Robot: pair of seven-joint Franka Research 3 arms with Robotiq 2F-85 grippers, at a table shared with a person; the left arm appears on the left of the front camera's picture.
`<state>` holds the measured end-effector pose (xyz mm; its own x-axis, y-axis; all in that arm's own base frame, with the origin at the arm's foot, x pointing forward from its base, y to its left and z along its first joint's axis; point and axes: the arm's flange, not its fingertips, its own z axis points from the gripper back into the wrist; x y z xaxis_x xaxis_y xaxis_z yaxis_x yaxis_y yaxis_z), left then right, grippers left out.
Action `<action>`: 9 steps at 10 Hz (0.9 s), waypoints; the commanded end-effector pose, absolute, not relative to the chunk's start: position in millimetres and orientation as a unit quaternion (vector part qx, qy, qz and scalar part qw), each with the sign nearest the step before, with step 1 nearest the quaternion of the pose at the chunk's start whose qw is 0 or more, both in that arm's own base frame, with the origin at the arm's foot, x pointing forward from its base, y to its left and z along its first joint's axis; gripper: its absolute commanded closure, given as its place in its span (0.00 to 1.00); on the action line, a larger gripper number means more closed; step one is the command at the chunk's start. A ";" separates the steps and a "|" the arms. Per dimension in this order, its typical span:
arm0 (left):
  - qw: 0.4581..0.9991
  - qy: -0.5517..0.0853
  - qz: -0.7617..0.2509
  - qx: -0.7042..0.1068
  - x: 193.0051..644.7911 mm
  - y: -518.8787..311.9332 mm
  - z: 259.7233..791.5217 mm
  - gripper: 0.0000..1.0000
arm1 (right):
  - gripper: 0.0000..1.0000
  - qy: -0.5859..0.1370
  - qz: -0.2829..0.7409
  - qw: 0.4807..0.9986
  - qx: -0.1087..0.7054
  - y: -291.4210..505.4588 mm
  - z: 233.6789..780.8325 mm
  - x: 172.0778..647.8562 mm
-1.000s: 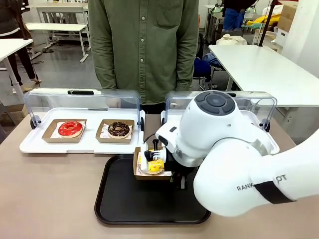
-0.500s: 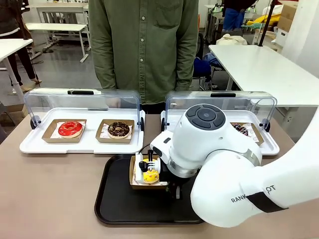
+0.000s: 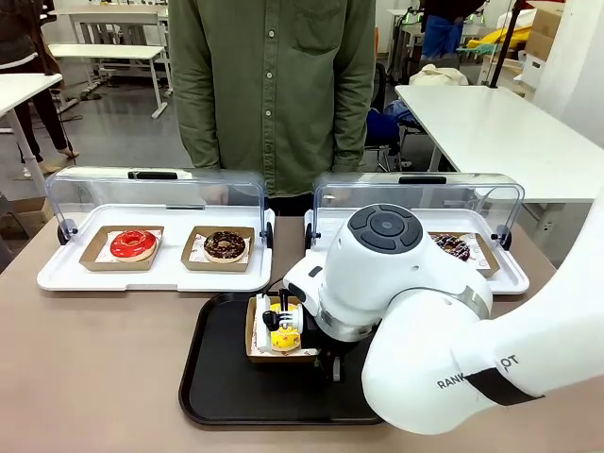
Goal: Move the third donut from the left to the tray.
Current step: Pick up the Paper togo box containing the Donut indicated by the person and place it on the Handle tray.
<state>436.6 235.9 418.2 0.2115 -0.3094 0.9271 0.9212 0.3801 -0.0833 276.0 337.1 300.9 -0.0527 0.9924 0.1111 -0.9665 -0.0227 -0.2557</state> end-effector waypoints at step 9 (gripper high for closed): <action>0.697 -0.451 -0.444 -0.337 434.9 235.3 418.7 0.00 | 0.00 -0.146 0.686 0.711 -0.043 267.4 347.2 217.6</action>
<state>436.6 236.0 418.2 0.2116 -0.3094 0.9271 0.9212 0.3801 -0.0834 268.9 337.0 343.3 0.0074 0.9893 0.1460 -0.9605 0.0476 -0.2741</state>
